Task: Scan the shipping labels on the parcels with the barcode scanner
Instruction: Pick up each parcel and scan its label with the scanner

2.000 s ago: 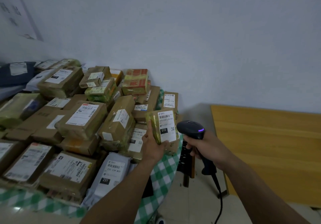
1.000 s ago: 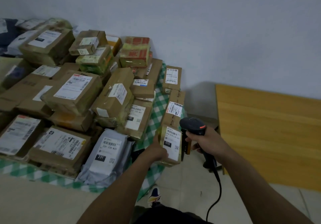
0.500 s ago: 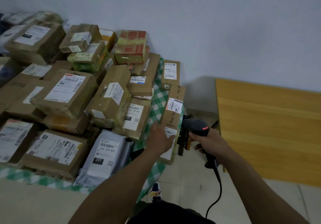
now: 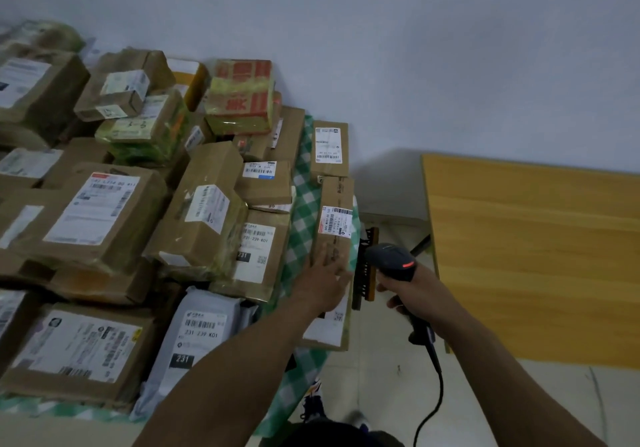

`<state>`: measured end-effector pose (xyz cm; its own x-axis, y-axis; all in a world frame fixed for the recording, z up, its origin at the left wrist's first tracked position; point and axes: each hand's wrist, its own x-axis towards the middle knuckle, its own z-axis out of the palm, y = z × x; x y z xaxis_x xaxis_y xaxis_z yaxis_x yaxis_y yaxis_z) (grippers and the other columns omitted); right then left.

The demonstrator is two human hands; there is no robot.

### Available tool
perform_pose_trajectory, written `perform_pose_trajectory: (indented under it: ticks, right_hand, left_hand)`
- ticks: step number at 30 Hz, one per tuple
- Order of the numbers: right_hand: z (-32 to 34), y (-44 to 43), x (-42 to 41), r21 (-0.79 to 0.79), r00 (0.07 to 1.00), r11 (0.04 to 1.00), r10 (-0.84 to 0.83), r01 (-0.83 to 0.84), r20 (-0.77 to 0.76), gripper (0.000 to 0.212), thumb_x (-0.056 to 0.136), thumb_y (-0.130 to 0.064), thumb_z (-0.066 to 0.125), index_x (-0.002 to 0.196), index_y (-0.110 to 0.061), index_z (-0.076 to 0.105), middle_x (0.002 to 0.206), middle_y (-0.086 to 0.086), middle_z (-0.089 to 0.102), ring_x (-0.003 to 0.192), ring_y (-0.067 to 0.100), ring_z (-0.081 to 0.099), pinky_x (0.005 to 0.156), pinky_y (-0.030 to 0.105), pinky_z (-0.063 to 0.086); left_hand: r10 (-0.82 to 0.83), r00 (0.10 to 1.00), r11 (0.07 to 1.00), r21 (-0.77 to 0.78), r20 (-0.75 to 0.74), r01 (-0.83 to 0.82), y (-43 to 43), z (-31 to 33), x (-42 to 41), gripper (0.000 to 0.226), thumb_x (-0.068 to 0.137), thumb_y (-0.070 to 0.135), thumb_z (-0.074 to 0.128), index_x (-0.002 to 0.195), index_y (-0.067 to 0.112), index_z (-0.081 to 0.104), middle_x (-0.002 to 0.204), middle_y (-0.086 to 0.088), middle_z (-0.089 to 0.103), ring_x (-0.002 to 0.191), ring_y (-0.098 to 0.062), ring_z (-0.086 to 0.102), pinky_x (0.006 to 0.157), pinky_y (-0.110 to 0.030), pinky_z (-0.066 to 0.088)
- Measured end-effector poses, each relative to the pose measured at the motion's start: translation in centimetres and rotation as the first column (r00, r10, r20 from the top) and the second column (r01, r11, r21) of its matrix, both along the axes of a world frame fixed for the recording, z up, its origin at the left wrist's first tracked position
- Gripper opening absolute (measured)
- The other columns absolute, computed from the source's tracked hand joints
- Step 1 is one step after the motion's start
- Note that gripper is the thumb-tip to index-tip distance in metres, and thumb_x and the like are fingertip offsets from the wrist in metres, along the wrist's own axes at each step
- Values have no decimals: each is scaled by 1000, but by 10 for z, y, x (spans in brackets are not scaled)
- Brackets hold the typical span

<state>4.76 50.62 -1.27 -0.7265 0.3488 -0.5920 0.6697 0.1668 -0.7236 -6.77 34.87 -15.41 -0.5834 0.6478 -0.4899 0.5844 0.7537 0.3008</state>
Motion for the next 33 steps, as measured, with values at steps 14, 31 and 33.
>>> perform_pose_trajectory:
  ticks: [14,31,33]
  right_hand:
    - [10,-3,-1,-56,998,998,-7,4,-65,6,98,-20,70,95,-24,66,93,19,74,67,18,63,65,31,50]
    - [15,-17,-19,-14,964,977,210,-215,-164,16,98,-26,71,112,-19,69,86,2,75,64,11,67,64,27,53]
    - [23,-29,-27,8,946,968,248,-252,-206,25,99,-24,71,123,-21,67,95,-1,76,70,7,69,57,17,51]
  left_hand:
    - [338,939,902,264,64,-343,-20,19,35,97,84,61,73,160,40,15,170,8,-6,158,-27,0,123,-54,25]
    - [668,726,636,635,-166,-440,-75,111,18,42,100,40,62,139,26,56,145,6,49,135,-20,45,113,-42,40]
    - [721,621,644,627,-308,-438,-102,129,0,43,99,40,61,140,26,55,148,1,48,138,-26,42,114,-49,39]
